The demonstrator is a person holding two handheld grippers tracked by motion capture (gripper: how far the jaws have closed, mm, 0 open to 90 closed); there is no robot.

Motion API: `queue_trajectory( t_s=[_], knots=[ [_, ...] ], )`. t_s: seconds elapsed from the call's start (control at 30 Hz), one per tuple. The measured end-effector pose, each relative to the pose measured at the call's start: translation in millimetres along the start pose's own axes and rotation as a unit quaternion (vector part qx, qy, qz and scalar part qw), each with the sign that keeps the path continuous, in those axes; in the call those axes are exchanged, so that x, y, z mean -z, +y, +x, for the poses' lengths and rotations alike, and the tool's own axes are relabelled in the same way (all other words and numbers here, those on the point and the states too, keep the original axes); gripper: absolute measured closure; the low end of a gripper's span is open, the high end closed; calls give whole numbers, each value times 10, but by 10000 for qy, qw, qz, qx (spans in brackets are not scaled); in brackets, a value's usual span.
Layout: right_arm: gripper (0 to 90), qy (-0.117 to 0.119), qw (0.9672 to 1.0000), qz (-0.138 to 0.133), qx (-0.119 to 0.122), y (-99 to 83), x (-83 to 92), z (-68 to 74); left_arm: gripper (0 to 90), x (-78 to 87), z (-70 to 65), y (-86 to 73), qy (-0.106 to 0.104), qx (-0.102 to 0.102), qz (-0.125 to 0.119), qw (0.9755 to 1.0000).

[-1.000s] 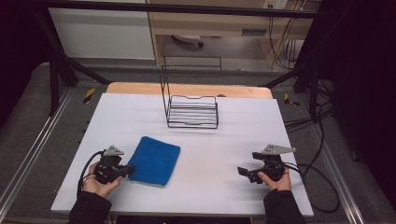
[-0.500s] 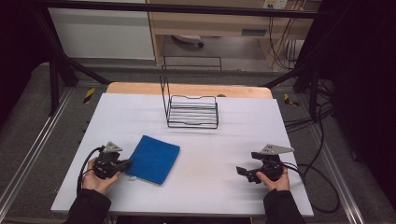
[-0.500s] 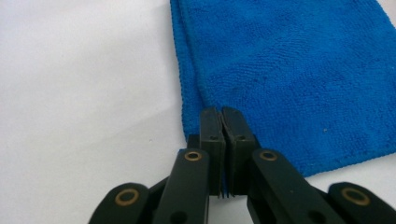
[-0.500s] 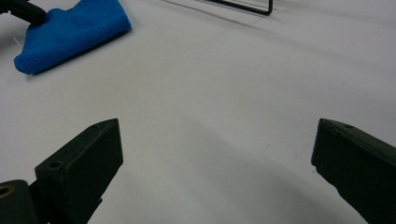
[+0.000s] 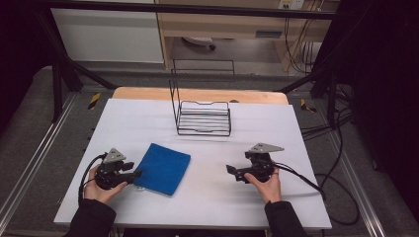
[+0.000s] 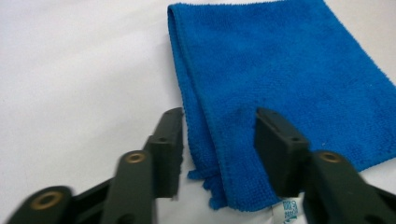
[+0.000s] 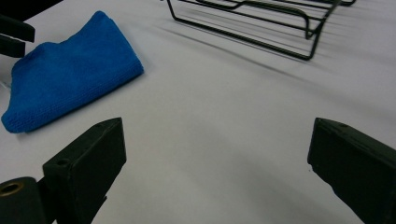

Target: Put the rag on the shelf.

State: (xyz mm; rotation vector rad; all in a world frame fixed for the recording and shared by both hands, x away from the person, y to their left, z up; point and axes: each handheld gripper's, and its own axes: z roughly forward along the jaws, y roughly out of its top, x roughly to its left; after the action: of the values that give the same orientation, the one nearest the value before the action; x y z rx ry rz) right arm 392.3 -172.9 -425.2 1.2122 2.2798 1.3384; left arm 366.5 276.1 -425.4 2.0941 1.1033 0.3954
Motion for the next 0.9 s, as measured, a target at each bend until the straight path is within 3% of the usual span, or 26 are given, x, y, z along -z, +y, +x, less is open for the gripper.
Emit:
queue_trajectory(
  t_s=[0.33, 0.5, 0.63, 0.83, 0.9],
  knots=[
    [77, 58, 9999, 146, 30, 254, -499, 343, 232, -16, 38, -17, -110, 116, -63, 9999],
    [180, 110, 9994, 336, -10, 337, -781, 452, 136, -22, 49, -25, -144, 131, -53, 9998],
    [236, 104, 9994, 336, -35, 351, -902, 475, 108, -5, 43, -22, -153, 84, -111, 9998],
    [391, 83, 9990, 433, -52, 388, -1086, 519, 98, 11, 48, -23, -140, 111, -146, 9997],
    [434, 180, 9988, 444, -86, 399, -1139, 546, 95, 15, 46, -22, -140, 124, -158, 9997]
  ],
)
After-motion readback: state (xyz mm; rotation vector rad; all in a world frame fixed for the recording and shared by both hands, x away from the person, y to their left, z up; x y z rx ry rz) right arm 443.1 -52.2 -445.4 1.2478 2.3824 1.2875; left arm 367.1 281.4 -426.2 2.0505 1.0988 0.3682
